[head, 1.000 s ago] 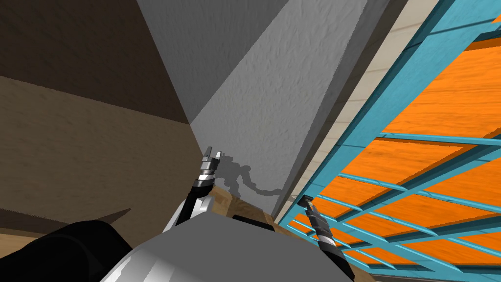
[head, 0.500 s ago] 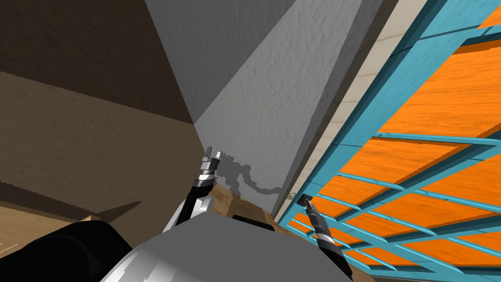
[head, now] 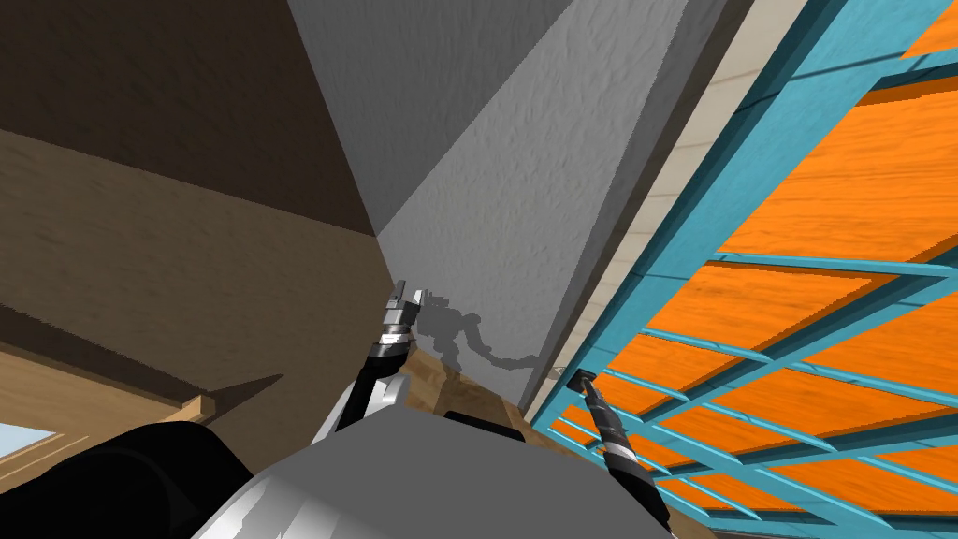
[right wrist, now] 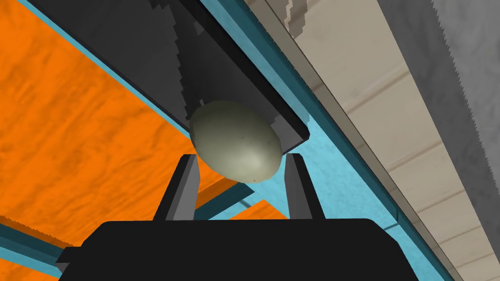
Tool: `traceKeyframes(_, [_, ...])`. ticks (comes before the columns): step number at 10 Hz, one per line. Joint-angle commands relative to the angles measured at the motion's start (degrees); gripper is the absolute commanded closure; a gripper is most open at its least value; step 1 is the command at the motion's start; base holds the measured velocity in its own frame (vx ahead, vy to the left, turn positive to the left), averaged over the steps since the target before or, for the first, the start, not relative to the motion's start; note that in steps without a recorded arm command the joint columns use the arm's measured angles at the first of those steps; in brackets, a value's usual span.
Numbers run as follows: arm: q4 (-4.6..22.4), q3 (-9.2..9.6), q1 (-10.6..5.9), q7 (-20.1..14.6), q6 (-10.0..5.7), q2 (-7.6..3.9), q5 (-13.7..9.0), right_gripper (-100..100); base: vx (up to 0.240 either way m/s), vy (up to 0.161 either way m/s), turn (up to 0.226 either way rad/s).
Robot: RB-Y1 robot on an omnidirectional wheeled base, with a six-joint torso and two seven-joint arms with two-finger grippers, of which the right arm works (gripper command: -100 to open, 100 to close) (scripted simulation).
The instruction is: Pull the door open
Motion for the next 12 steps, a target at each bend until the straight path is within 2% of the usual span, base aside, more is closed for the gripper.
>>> traceKeyframes(1, [0.6,0.58,-0.30,-2.7,-0.13,0.13,-0.8,100,-0.034,-0.013,0.041])
traceKeyframes(7, [0.7,2.18,-0.99,-11.5,0.39,0.05,-3.8,100,-0.036,-0.016,0.044])
traceKeyframes(8, [0.7,2.18,-0.99,-11.7,0.39,0.05,-3.8,100,-0.025,-0.012,0.016])
traceKeyframes(12, [0.8,3.43,-1.52,-18.3,0.80,-0.01,-6.1,100,-0.036,-0.016,0.041])
